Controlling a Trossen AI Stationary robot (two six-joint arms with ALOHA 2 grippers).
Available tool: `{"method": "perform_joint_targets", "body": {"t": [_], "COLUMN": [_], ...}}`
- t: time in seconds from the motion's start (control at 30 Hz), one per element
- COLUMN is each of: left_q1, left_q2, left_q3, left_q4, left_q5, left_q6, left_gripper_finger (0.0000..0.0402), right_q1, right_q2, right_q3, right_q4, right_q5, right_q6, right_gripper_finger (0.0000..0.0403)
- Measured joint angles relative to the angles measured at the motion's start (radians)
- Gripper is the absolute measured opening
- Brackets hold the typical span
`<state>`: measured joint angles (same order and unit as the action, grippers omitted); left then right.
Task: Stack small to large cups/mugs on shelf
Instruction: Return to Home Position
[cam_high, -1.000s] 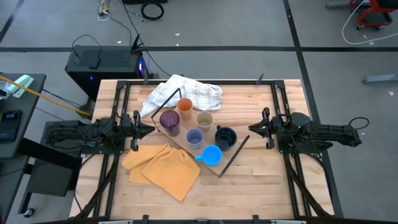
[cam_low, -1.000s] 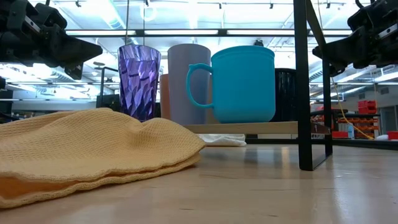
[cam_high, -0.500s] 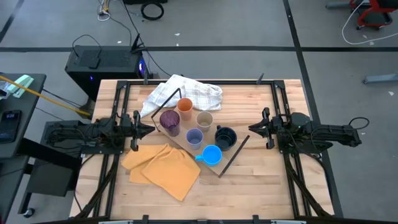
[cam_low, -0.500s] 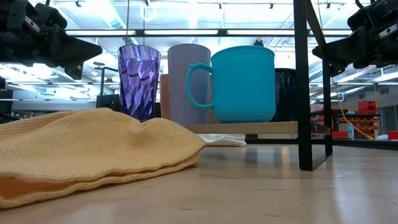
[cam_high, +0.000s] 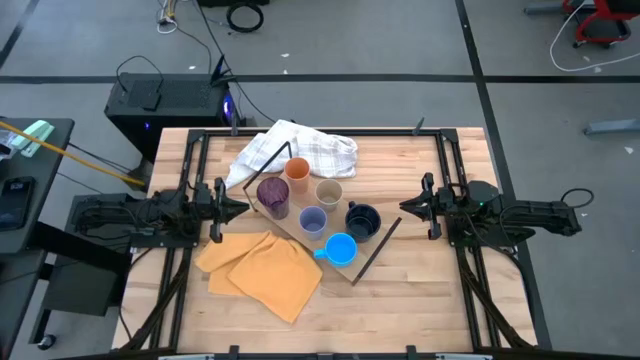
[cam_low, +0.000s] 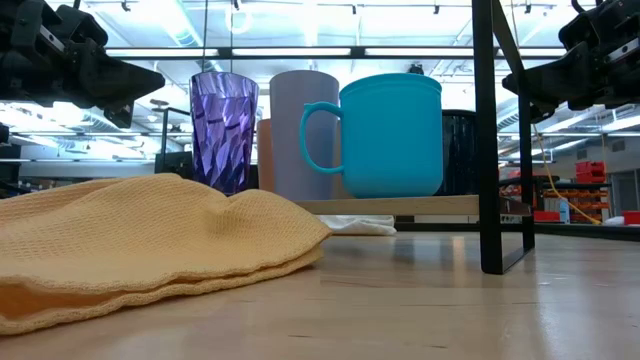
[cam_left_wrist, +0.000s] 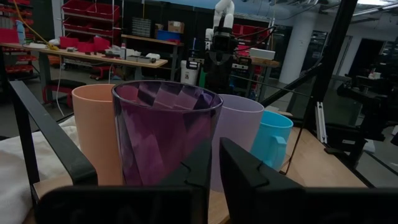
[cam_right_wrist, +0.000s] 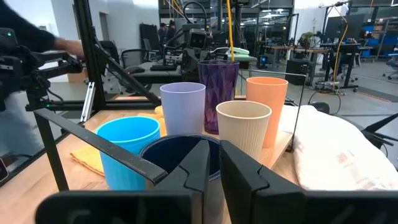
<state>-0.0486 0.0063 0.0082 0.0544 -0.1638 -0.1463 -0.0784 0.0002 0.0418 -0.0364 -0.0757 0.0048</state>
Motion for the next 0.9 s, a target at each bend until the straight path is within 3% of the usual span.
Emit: {"method": "perform_joint_targets", "body": {"t": [0.9], "left_q1": [0.0], "left_q2": [0.0], "left_q3": [0.0], "left_q4": [0.0], "left_q5": [0.0], "left_q6": [0.0], "left_gripper_finger": [0.0035], "right_q1": [0.0], "right_q2": [0.0], "right_q3": [0.0], "right_q4": [0.0], "right_q5": [0.0], "right_q6": [0.0], "right_gripper_finger": [0.0045]}}
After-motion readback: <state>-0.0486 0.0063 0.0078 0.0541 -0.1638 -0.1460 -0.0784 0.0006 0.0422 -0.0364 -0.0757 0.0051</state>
